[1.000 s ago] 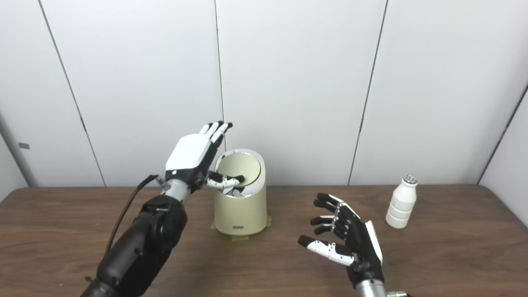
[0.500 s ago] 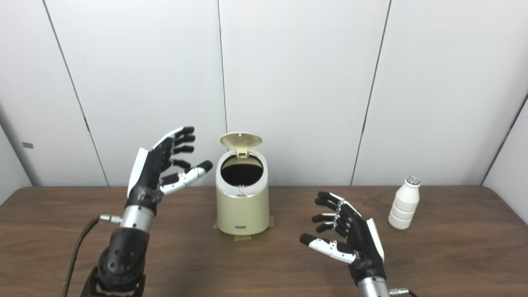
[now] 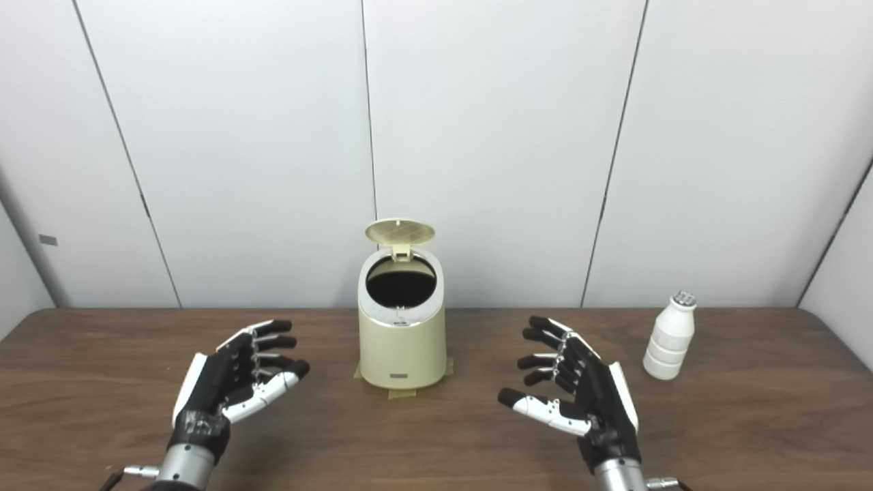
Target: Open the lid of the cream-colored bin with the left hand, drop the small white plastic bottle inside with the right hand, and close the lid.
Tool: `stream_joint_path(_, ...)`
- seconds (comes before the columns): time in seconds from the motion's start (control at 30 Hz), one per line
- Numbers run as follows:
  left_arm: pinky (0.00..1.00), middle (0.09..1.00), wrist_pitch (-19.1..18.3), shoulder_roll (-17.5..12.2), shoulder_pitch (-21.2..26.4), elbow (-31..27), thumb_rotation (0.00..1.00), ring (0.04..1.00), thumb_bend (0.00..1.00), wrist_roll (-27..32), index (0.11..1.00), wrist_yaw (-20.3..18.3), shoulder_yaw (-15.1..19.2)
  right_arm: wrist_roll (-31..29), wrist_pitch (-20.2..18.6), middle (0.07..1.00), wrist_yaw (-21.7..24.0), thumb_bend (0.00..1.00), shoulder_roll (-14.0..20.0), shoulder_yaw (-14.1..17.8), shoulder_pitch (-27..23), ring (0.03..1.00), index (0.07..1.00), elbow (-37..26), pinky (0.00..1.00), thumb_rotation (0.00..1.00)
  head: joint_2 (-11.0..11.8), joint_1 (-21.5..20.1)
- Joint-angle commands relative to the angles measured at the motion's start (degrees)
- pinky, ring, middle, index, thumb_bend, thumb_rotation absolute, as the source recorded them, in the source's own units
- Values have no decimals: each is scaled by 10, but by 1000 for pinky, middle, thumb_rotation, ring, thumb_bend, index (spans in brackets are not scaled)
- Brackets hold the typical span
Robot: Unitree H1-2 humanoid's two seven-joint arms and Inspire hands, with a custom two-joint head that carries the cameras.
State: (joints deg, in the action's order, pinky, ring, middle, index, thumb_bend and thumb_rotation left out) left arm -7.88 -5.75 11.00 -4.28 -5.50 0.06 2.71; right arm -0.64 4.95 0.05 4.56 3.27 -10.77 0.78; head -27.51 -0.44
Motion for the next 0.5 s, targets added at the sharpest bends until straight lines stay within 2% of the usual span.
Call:
stream_joint_path(0.0,447,686,29,-2,25,-1,185,590,718,2,746,2,-2,-3,28,743,4,770,5,1,-19,578,760,-6,465,193,2,-4)
stream_joint_path(0.1,455,683,41,0,25,8,161,594,729,10,734,1,0,-6,41,739,4,764,5,2,-21,574,757,1,469,182,5,-9)
stream_joint_path(0.3,474,697,58,-9,27,21,148,609,707,9,735,1,1,2,51,732,2,805,17,5,-53,600,754,14,495,227,28,-74)
stream_joint_path(0.4,480,700,64,-19,27,23,117,615,671,21,740,-4,10,72,51,747,-2,800,53,-6,-92,604,762,-3,525,230,38,-111)
stream_joint_path(0.47,478,703,69,-26,26,25,121,617,652,24,749,-8,12,114,46,754,-4,797,71,-13,-114,609,757,-22,494,228,42,-127)
